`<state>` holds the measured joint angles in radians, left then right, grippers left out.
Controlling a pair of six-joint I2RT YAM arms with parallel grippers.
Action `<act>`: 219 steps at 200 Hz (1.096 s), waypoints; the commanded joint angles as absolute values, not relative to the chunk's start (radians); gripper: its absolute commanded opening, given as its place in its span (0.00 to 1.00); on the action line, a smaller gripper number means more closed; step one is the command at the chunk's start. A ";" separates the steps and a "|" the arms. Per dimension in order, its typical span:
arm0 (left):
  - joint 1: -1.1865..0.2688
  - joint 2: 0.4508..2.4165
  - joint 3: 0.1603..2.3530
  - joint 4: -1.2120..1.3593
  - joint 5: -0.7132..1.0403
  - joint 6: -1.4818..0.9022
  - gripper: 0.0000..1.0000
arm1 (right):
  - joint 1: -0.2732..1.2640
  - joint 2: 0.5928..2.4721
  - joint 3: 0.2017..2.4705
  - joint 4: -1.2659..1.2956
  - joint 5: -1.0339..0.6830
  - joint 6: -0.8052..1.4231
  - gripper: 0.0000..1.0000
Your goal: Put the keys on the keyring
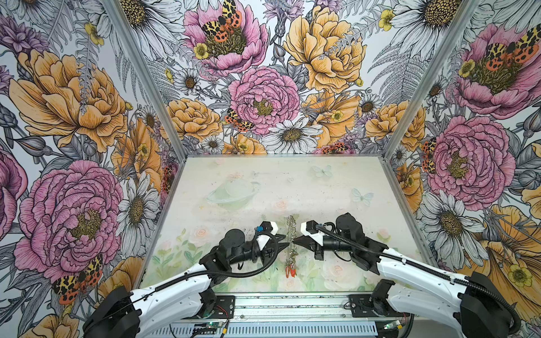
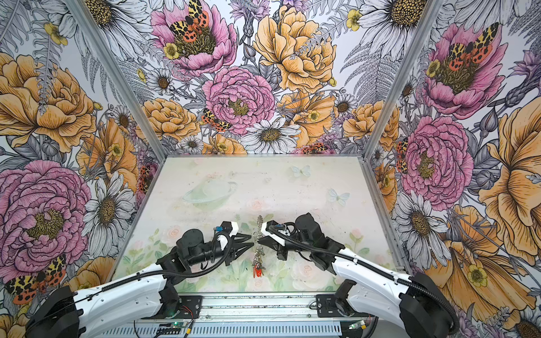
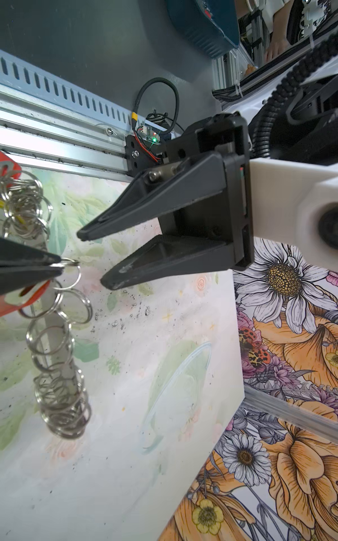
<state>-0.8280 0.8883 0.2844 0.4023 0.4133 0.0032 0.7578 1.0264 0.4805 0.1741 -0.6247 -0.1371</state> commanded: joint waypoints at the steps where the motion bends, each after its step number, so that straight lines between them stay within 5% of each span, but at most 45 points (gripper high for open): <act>1: -0.822 0.910 0.278 0.462 0.499 0.063 0.30 | 0.752 1.009 0.529 0.204 -0.670 -0.153 0.00; 90: -0.814 0.972 0.281 0.491 0.555 0.058 0.14 | 0.752 1.024 0.513 0.261 -0.721 -0.143 0.00; 219: -0.760 0.913 0.399 0.183 0.399 -0.316 0.28 | 0.753 1.041 0.521 0.170 -0.620 -0.222 0.00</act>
